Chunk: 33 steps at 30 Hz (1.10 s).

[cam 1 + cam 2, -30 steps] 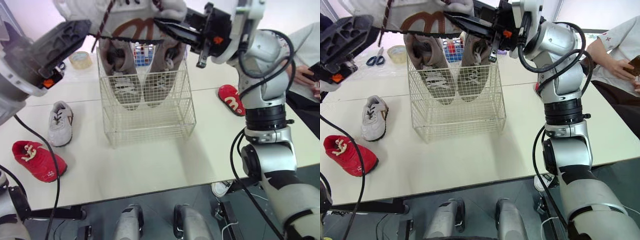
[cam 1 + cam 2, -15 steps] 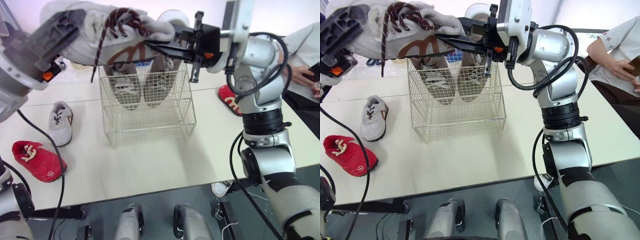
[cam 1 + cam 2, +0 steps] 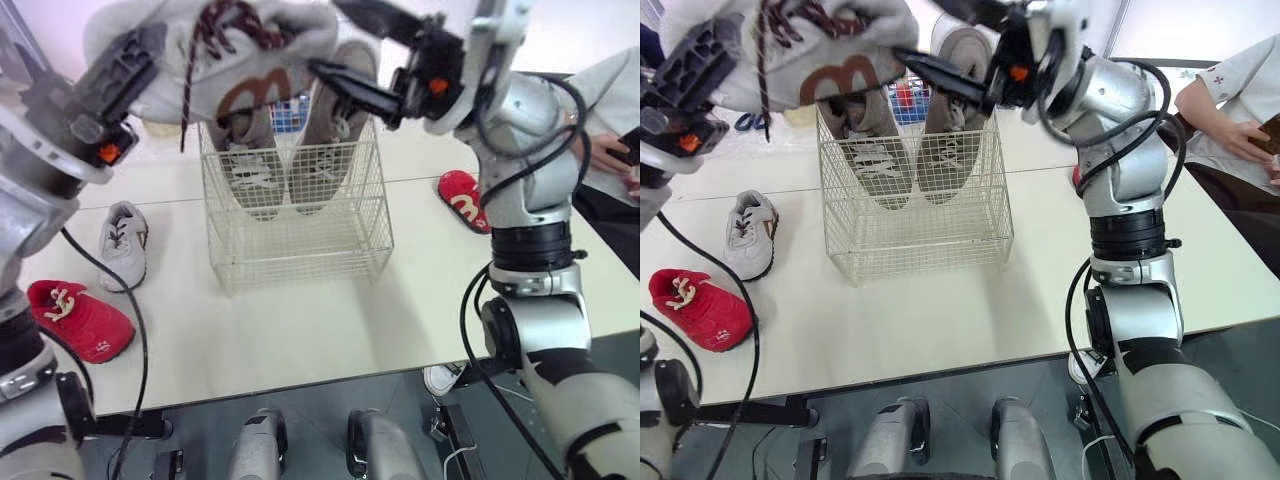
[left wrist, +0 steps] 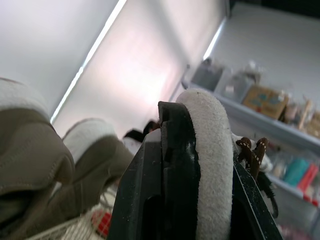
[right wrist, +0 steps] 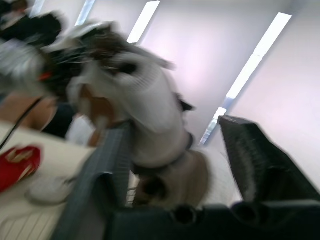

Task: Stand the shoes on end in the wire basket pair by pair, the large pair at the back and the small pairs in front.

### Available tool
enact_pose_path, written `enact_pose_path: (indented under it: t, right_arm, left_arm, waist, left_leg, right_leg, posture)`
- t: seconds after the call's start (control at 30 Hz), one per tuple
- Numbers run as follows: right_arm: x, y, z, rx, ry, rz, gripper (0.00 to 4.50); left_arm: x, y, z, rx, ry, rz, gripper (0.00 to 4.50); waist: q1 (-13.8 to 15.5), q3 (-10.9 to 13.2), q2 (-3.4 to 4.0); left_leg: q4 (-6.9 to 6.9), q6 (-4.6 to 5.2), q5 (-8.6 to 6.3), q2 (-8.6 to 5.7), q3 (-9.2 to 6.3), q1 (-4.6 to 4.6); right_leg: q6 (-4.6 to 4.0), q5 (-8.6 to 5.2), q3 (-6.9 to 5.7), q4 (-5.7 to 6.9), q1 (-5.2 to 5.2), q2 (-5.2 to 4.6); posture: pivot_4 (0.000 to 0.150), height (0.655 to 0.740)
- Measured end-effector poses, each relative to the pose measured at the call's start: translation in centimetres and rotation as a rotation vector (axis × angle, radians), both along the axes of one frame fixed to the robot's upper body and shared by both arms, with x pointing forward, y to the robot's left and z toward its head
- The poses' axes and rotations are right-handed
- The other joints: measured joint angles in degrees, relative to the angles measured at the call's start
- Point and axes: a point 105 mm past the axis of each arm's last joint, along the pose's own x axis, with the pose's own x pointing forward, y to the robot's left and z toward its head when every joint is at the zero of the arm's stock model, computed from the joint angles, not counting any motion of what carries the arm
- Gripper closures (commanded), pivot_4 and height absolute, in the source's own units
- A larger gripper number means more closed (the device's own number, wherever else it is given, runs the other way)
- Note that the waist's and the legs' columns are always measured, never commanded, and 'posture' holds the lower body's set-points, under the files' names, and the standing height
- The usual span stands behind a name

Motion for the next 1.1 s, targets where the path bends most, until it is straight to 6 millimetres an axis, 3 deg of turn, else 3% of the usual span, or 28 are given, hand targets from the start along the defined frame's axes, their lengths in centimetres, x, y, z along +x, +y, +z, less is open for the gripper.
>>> enact_pose_path:
  t: [0.07,0.17,0.37,0.57,0.7,0.87,0.97,1.1]
  right_arm:
    - [0.8,-1.0,0.0,0.207,0.188,0.047,0.07]
    - [0.8,-0.9,-0.7,0.48,0.447,0.202,0.07]
    - [-0.3,3.2,-2.7,0.579,0.655,0.348,0.07]
    - [-1.6,7.5,-2.2,0.548,0.637,0.422,0.07]
    - [-2.1,7.8,-1.1,0.542,0.571,0.428,0.07]
    - [-2.0,8.3,-0.7,0.54,0.553,0.432,0.07]
    - [-2.0,8.4,-0.7,0.543,0.545,0.422,0.8]
    - [-1.9,8.2,-0.6,0.554,0.536,0.415,2.62]
  left_arm:
    - [0.1,0.3,0.0,-0.072,-0.014,0.006,4.2]
    - [0.6,0.6,0.7,-0.195,-0.059,0.029,4.2]
    - [1.1,-0.1,2.1,-0.367,-0.13,0.001,4.2]
    - [3.2,-3.1,0.4,-0.367,-0.049,-0.04,4.2]
    - [3.5,-3.3,0.1,-0.37,-0.041,-0.03,4.2]
    - [4.2,-4.0,-1.8,-0.358,0.021,-0.026,4.2]
    - [4.1,-4.2,-1.9,-0.353,0.017,-0.025,4.2]
    - [3.7,-4.3,-1.6,-0.346,0.003,-0.022,4.2]
  waist:
    - [0.0,0.0,0.0]
    - [0.0,0.0,0.0]
    - [0.0,0.0,0.0]
    - [-0.1,0.0,-0.02]
    - [0.0,0.0,-0.03]
    - [-0.2,0.0,-0.03]
    - [-0.2,0.0,-0.03]
    - [-0.1,0.0,-0.03]
  left_leg:
    - [-0.02,0.01,0.0,0.0,-0.01,0.01]
    - [-0.03,0.01,0.01,0.06,-0.08,0.02]
    - [-0.01,0.01,0.01,0.06,-0.08,0.01]
    - [0.02,0.02,0.02,0.05,-0.1,-0.03]
    - [0.0,0.02,0.01,0.06,-0.13,-0.03]
    - [0.0,0.02,0.01,0.06,-0.13,-0.03]
    - [-0.03,0.02,0.01,0.06,-0.14,-0.03]
    - [-0.06,0.02,0.01,0.06,-0.14,-0.03]
  right_leg:
    - [0.12,0.07,0.0,0.04,-0.01,0.01]
    - [0.17,0.1,0.0,0.09,-0.01,0.15]
    - [0.17,0.1,0.01,0.0,0.04,0.17]
    - [0.16,0.1,0.03,-0.03,0.03,0.18]
    - [0.17,0.09,0.03,-0.04,0.04,0.19]
    - [0.16,0.09,0.03,-0.05,0.02,0.19]
    - [0.16,0.09,0.03,-0.05,0.01,0.2]
    - [0.15,0.08,0.03,-0.08,0.01,0.2]
  posture:
    - [0.15,0.74]
    - [0.15,0.74]
    - [0.15,0.74]
    - [0.15,0.74]
    - [0.15,0.74]
    - [0.15,0.74]
    - [0.15,0.74]
    - [0.15,0.74]
